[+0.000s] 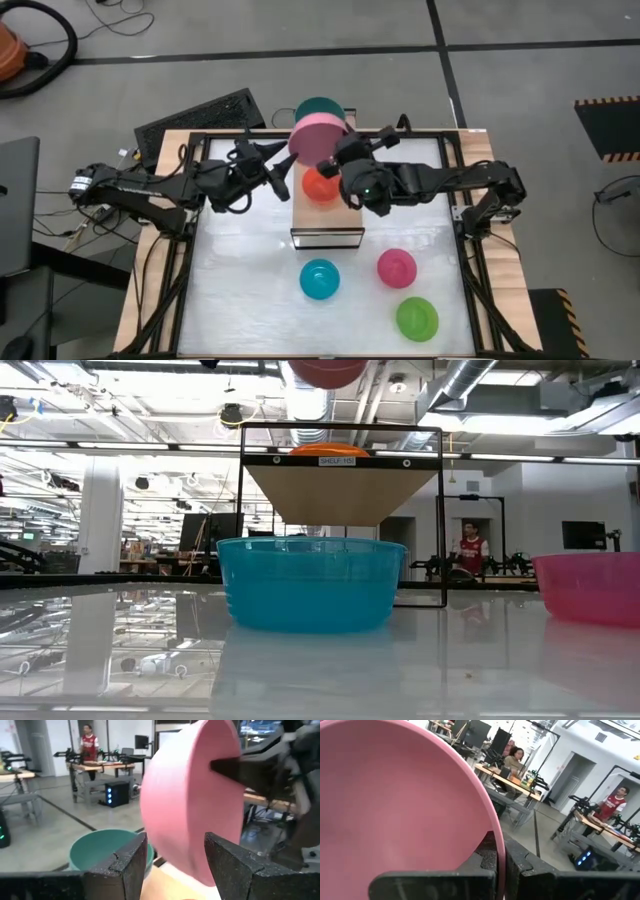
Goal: Place and stack bowls onto a shelf
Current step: Stack the pink bowl on top of the dark green bowl on the shelf
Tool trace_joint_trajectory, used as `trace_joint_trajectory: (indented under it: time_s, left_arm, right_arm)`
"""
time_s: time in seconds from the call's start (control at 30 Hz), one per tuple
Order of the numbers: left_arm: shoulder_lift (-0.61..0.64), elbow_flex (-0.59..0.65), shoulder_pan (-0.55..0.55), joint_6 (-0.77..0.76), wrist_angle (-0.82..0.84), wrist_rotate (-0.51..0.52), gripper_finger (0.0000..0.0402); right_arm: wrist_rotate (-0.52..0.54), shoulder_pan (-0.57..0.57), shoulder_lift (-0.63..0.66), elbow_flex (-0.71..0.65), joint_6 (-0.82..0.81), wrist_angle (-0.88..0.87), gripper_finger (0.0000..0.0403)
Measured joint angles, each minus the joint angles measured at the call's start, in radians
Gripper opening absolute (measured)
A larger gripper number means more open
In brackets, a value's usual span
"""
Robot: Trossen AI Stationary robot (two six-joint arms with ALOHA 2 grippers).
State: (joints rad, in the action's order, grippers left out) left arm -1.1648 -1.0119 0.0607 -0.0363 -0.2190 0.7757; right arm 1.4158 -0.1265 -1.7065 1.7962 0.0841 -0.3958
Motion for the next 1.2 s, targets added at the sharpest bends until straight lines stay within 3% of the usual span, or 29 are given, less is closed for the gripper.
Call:
trace_joint_trajectory:
  time_s: [0.37, 0.47, 0.67, 0.73, 0.93, 1.2]
  left_arm:
    - [-0.041, -0.001, -0.057, -0.023, -0.016, -0.058, 0.0172]
    - [-0.061, -0.001, -0.066, -0.051, -0.018, -0.056, 0.0136]
    - [-0.071, -0.001, -0.077, -0.041, -0.067, -0.011, 0.0028]
    - [-0.073, -0.001, -0.078, -0.023, -0.075, 0.010, 0.0013]
    - [-0.073, 0.000, -0.078, -0.053, -0.059, 0.017, 0.0011]
    - [-0.073, 0.001, -0.070, -0.032, -0.064, -0.066, 0.0009]
  right_arm:
    - [-0.074, -0.008, -0.001, 0.000, -0.028, 0.013, 0.0024]
    - [-0.071, -0.008, 0.000, 0.000, -0.023, 0.004, 0.0024]
    - [-0.055, -0.011, 0.000, 0.000, -0.070, -0.015, 0.0024]
    - [-0.056, -0.011, 0.000, 0.000, -0.089, -0.019, 0.0028]
    - [-0.127, -0.001, 0.000, 0.000, -0.099, -0.016, 0.0101]
    - [-0.267, 0.016, 0.016, 0.000, -0.079, -0.039, 0.0211]
